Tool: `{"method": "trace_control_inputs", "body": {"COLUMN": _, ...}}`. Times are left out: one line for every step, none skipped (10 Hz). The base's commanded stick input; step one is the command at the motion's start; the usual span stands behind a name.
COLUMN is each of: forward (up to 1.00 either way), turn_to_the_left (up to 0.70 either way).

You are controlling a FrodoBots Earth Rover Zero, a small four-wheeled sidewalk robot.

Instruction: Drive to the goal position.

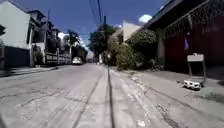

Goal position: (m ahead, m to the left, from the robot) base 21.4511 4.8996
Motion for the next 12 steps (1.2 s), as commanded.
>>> {"method": "trace_control_inputs", "body": {"forward": 0.70, "turn_to_the_left": 0.00}}
{"method": "trace_control_inputs", "body": {"forward": 0.70, "turn_to_the_left": 0.01}}
{"method": "trace_control_inputs", "body": {"forward": 0.70, "turn_to_the_left": 0.03}}
{"method": "trace_control_inputs", "body": {"forward": 0.70, "turn_to_the_left": 0.05}}
{"method": "trace_control_inputs", "body": {"forward": 0.70, "turn_to_the_left": 0.27}}
{"method": "trace_control_inputs", "body": {"forward": 0.70, "turn_to_the_left": 0.32}}
{"method": "trace_control_inputs", "body": {"forward": 0.70, "turn_to_the_left": 0.19}}
{"method": "trace_control_inputs", "body": {"forward": 0.70, "turn_to_the_left": 0.03}}
{"method": "trace_control_inputs", "body": {"forward": 0.70, "turn_to_the_left": 0.00}}
{"method": "trace_control_inputs", "body": {"forward": 0.70, "turn_to_the_left": 0.02}}
{"method": "trace_control_inputs", "body": {"forward": 0.70, "turn_to_the_left": 0.30}}
{"method": "trace_control_inputs", "body": {"forward": 0.70, "turn_to_the_left": 0.34}}
